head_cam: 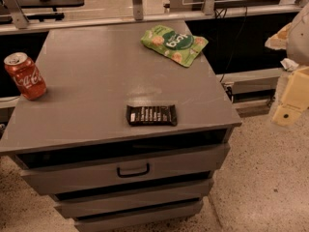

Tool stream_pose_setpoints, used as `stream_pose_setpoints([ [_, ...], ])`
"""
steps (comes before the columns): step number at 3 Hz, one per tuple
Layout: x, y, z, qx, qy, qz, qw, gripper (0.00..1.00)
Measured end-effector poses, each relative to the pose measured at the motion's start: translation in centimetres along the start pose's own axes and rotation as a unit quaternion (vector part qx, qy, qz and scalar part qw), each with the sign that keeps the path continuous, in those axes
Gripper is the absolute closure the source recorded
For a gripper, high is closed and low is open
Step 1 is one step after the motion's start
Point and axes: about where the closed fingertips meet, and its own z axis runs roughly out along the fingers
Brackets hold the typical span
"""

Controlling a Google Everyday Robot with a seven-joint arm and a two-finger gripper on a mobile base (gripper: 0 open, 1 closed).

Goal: Move green rice chip bag near rxbar chocolate

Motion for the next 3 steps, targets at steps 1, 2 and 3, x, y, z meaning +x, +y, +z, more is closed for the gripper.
stream_pose_setpoints([
  [1,-0.2,-0.2,0.1,0.002,-0.004,-0.002,1.0,0.0],
  [2,-0.6,-2.3,1.4,0.021,-0.025,0.001,0.9995,0.0],
  [3,-1.9,-6.8,4.0,0.049,-0.082,0.011,0.9953,0.0],
])
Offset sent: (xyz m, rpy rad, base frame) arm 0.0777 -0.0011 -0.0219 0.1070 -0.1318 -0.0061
